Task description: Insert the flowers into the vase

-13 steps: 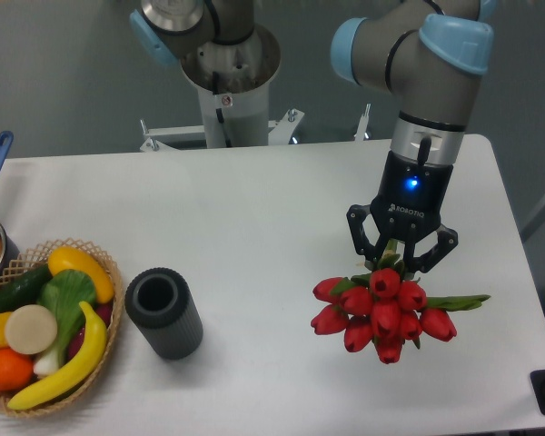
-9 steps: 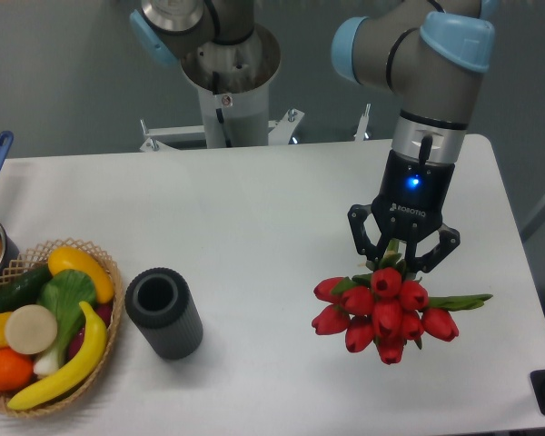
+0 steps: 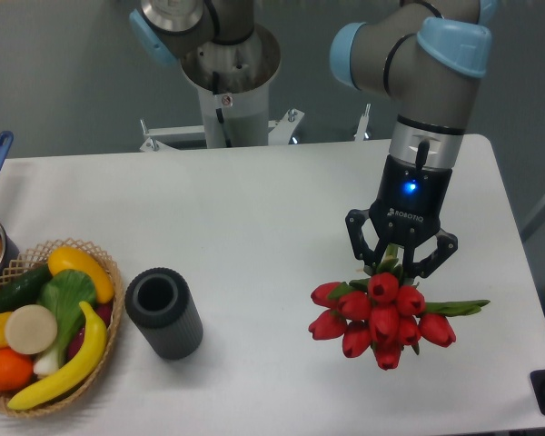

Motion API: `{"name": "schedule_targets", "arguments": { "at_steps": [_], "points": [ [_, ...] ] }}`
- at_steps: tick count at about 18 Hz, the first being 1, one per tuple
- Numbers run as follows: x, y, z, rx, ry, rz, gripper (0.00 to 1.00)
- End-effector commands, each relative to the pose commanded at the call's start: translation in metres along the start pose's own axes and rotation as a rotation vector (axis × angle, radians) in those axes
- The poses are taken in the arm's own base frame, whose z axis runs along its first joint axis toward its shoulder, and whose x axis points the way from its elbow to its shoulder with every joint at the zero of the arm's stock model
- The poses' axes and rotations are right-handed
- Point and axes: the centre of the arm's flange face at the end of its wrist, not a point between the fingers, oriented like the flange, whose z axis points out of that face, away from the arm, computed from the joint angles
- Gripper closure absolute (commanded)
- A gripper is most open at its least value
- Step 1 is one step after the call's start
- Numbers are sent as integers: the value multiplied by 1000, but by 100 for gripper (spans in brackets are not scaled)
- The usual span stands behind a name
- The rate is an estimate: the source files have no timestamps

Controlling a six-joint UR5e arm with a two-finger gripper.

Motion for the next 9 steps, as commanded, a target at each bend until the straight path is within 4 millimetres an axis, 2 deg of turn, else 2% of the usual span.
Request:
{"name": "schedule_targets", "arguments": {
  "at_steps": [6, 9],
  "points": [
    [46, -45, 18, 113, 41, 101, 64],
    [57, -58, 12, 208, 105, 120, 64]
  ]
}}
